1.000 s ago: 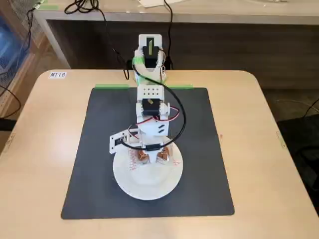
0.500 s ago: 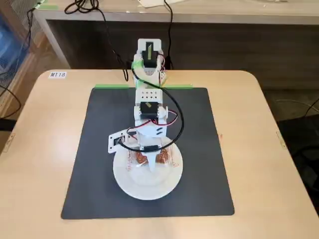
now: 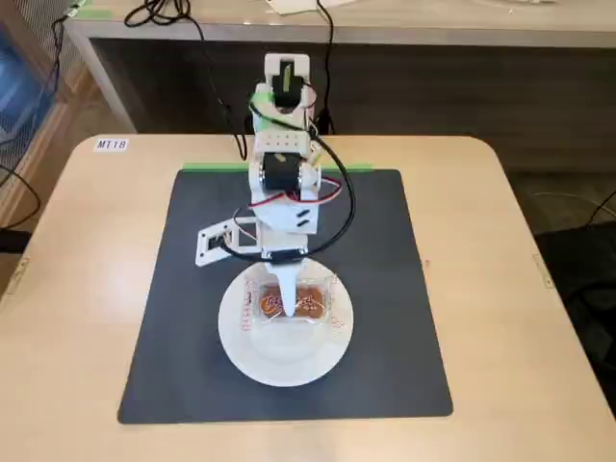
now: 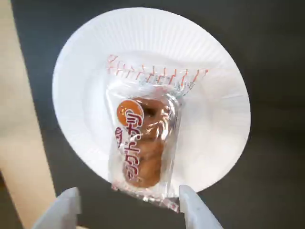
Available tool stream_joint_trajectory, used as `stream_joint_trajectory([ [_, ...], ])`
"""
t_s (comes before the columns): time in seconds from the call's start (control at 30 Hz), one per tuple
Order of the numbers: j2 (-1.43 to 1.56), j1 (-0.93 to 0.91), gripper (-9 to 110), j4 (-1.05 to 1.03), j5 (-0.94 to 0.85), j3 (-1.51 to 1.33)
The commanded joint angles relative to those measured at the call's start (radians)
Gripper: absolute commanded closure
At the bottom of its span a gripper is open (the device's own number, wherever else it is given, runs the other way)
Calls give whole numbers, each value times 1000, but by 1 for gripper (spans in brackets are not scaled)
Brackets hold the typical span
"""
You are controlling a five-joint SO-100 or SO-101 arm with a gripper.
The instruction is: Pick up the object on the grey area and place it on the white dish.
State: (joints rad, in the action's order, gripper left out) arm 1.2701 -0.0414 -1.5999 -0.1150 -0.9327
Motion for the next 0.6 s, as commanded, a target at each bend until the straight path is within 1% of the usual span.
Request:
stream_joint_trajectory([
  [0.0, 195, 11, 100, -28, 15, 5],
  [0.03, 242, 15, 101, -28, 18, -25],
  [0.1, 344, 29, 101, -14, 20, -107],
  [0.17, 474, 44, 101, 44, 21, -247],
  [0.33, 997, 74, 101, 428, 61, -887],
  [0.4, 1192, 58, 101, 529, 84, -1106],
  [0.47, 1355, 41, 101, 569, 87, -1270],
  [0.57, 1537, 28, 101, 569, 83, -1447],
])
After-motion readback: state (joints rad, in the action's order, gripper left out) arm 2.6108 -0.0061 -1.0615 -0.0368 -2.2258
